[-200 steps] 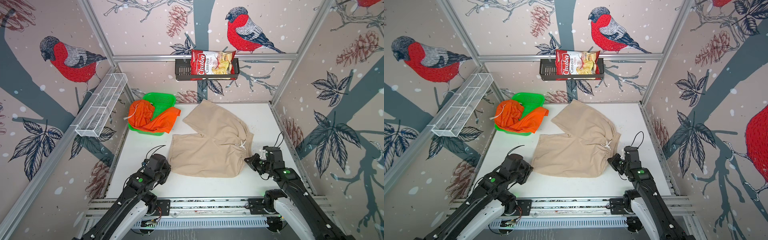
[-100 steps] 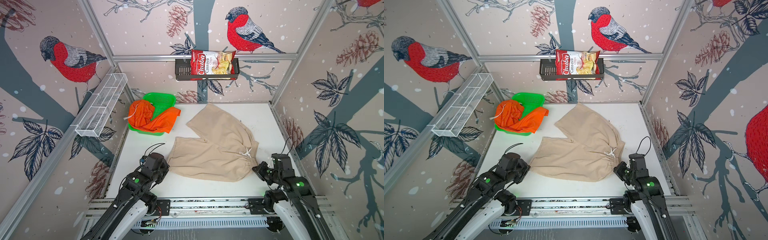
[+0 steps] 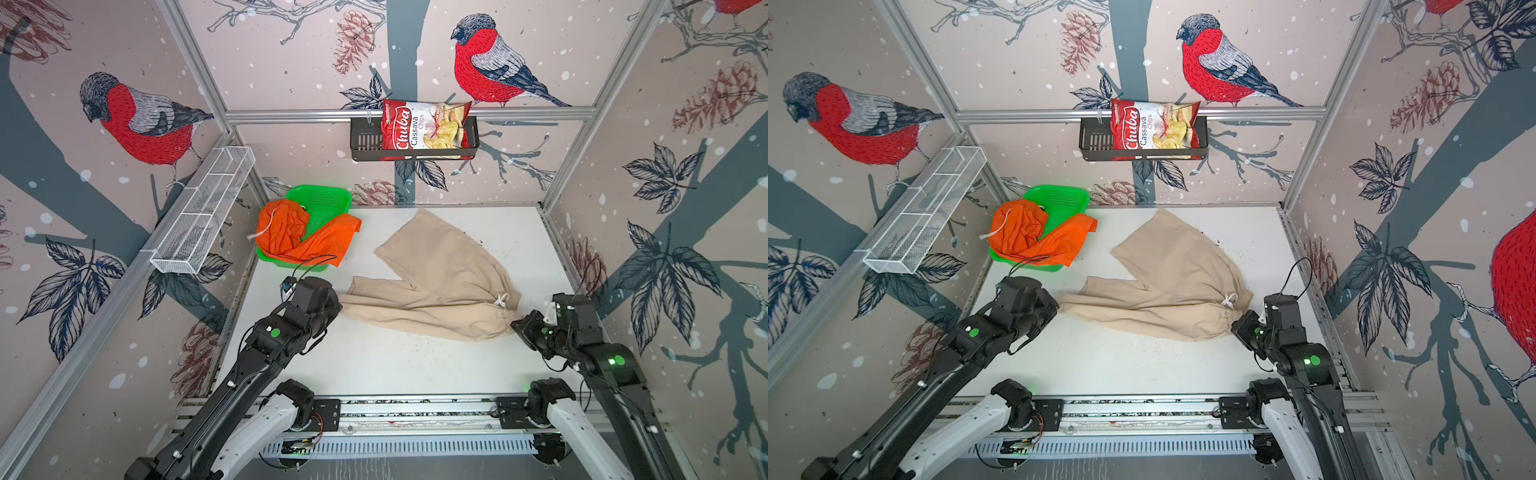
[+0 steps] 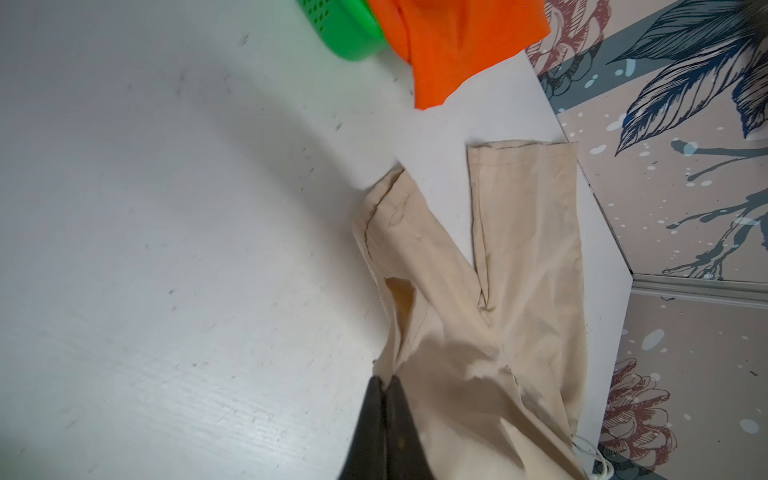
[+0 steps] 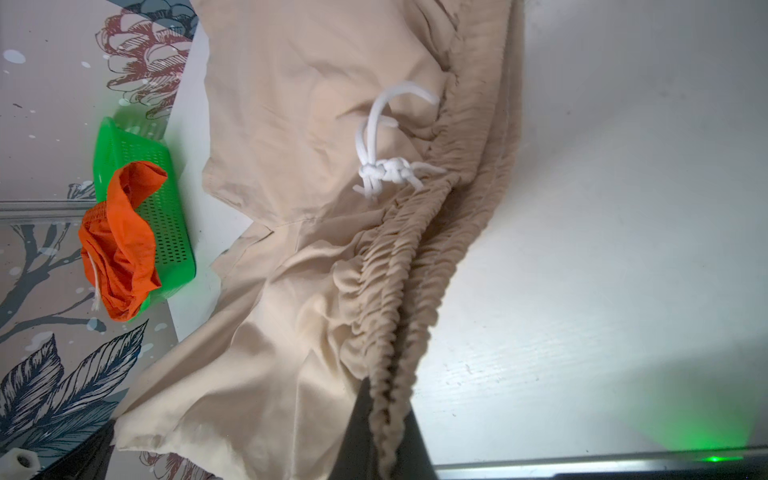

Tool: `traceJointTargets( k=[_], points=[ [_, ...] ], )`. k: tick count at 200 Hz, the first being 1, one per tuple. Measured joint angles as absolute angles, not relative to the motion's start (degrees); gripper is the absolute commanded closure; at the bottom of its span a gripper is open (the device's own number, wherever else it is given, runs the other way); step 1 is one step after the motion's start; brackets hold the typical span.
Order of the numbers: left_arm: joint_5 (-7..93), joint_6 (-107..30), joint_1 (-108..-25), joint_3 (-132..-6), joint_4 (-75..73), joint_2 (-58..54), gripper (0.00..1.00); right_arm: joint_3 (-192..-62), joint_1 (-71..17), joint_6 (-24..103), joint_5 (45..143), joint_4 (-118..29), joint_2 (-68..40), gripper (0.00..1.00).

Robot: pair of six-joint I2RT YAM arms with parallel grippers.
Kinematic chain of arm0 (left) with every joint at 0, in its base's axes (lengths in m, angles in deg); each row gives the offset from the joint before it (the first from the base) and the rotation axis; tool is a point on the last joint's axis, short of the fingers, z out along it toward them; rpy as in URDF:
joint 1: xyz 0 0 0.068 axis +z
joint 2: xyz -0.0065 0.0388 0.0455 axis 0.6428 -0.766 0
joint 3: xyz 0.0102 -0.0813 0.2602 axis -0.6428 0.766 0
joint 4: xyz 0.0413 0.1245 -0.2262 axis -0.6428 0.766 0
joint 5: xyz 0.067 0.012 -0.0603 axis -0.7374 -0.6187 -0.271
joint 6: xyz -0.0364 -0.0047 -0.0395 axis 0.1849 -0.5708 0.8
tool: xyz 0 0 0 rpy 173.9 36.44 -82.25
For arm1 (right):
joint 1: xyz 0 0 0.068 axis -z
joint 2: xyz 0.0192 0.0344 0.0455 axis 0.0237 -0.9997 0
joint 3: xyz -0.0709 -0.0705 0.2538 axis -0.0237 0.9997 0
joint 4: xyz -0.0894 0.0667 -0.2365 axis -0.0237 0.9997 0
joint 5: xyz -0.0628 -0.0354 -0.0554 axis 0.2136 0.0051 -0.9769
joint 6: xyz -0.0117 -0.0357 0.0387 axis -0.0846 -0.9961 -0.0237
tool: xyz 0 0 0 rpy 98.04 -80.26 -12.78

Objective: Fold and stack the shorts

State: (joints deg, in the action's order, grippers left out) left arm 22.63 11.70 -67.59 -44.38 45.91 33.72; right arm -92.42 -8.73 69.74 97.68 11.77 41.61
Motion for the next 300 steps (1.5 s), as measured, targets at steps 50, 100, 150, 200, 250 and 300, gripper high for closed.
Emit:
traceJointTargets(
  k=[50,100,150,200,250,300],
  points=[
    [18.39,4.42,-67.59,-51.53,38.44,25.33,1.0,-98.06,-6.26,65.06,98.8,10.31,34.51,1.0],
    [15.31,-2.03,-67.59,-59.0,30.44,17.33,1.0,-102.8,0.85,57.63,103.43,11.07,27.29,0.99],
    [14.13,-8.13,-67.62,-67.57,22.94,7.43,1.0,-107.0,5.66,51.38,105.84,11.4,19.93,0.98],
    [13.91,-13.29,-67.62,-76.27,18.0,-3.85,1.0,-109.36,8.1,47.9,107.26,11.47,14.44,0.98],
    [13.82,-15.97,-67.62,-82.63,15.88,-11.96,1.0,-110.58,9.26,45.87,109.46,12.75,9.09,1.0],
    [13.01,-17.94,-67.64,-85.19,15.51,-13.99,1.0,-101.73,9.26,46.2,117.03,15.77,14.79,1.0]
  ],
)
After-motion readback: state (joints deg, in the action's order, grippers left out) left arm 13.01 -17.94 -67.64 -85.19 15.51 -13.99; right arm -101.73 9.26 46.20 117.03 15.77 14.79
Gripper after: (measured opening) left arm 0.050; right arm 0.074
